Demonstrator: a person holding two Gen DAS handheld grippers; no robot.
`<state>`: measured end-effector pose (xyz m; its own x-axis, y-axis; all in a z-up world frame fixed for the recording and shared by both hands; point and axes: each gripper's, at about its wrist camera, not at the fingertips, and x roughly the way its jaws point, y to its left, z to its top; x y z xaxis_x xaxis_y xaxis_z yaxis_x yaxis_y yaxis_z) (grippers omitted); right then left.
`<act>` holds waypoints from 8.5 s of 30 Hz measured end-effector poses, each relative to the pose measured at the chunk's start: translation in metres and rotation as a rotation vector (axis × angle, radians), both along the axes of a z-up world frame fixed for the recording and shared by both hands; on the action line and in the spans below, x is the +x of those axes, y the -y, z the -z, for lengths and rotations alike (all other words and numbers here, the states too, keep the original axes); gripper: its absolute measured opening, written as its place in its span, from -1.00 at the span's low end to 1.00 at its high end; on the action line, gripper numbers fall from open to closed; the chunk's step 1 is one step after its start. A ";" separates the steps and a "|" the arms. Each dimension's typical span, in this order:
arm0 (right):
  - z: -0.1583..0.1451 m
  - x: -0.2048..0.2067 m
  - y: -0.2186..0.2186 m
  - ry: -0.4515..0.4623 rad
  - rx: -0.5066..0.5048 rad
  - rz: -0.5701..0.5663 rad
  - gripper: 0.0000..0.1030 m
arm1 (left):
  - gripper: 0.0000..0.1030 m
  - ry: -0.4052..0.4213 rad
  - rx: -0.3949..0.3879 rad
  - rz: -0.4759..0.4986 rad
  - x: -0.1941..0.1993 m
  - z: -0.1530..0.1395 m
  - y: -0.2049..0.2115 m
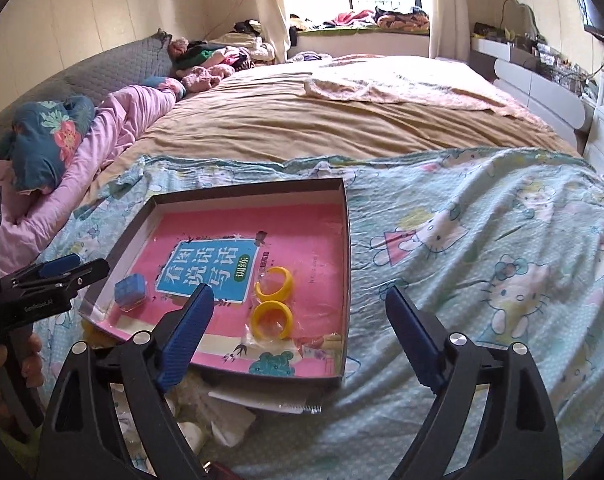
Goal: Organize jewelry
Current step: 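Place the blue box and yellow bangles into the pink tray, opening both tools, then move both tools back toward the remaining jewelry beside the tray, then grasp the bagged bracelet with the left tool while the right tool grasps the brown watch, then lower the bagged bracelet and brown watch into the tray and open both tools, then withdraw both tools from the tray toward the hair clips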
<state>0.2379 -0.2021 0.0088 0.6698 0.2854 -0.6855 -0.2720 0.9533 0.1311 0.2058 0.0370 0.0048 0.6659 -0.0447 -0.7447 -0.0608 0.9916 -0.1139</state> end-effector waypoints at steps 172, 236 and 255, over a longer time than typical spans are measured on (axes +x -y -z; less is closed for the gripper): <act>0.053 0.042 -0.027 -0.016 -0.103 -0.087 -0.41 | 0.07 -0.065 -0.030 0.147 0.020 0.042 0.051; -0.014 -0.035 -0.006 0.137 -0.003 -0.064 0.83 | 0.81 0.030 -0.087 -0.003 -0.021 -0.022 -0.019; 0.001 -0.081 -0.020 0.060 0.009 -0.150 0.84 | 0.81 0.057 -0.070 -0.056 -0.053 -0.032 -0.047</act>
